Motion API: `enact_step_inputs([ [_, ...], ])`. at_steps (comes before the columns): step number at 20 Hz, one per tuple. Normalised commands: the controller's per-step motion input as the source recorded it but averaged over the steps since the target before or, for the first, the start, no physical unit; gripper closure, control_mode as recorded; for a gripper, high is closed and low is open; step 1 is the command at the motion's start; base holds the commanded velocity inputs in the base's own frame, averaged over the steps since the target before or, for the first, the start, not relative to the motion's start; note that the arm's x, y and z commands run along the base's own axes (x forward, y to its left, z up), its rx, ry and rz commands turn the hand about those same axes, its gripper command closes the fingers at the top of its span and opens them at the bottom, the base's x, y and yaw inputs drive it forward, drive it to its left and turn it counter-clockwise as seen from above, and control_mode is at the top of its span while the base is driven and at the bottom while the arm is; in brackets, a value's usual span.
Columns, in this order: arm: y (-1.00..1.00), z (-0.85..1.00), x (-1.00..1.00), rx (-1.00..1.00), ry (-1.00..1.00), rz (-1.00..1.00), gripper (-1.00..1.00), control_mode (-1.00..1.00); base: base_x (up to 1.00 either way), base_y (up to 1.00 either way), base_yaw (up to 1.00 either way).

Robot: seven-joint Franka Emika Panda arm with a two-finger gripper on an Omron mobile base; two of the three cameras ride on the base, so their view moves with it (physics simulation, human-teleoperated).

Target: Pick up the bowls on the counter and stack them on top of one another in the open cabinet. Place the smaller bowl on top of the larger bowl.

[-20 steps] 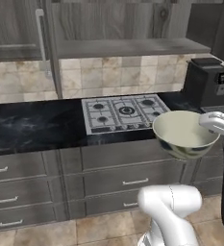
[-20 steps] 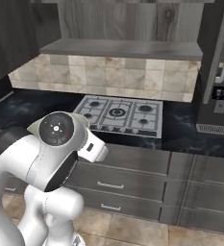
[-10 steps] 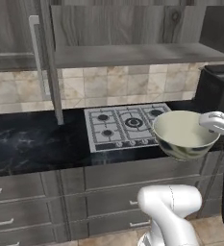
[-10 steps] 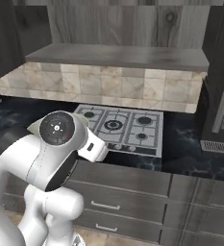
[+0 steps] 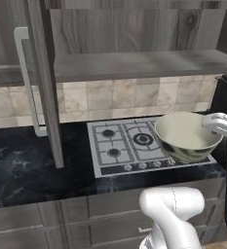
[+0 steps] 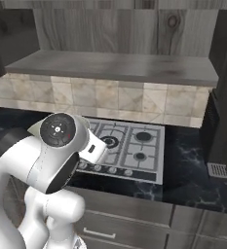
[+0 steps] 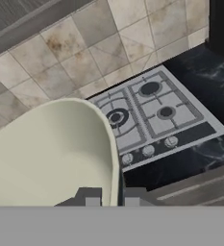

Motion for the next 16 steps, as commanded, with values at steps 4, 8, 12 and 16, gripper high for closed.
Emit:
enact_step_inputs([
  [4, 0.00, 0.00, 0.00, 0.00, 0.00, 0.00, 1.00, 1.00, 0.62, -0.03, 0.01],
  [8, 0.00, 0.00, 0.00, 0.00, 0.00, 0.00, 1.00, 1.00, 0.62, 0.00, 0.02],
  [12, 0.00, 0.00, 0.00, 0.00, 0.00, 0.00, 1.00, 1.00, 0.62, 0.00, 0.02],
  [16, 0.00, 0.00, 0.00, 0.00, 0.00, 0.00, 1.00, 1.00, 0.58, 0.00, 0.02],
])
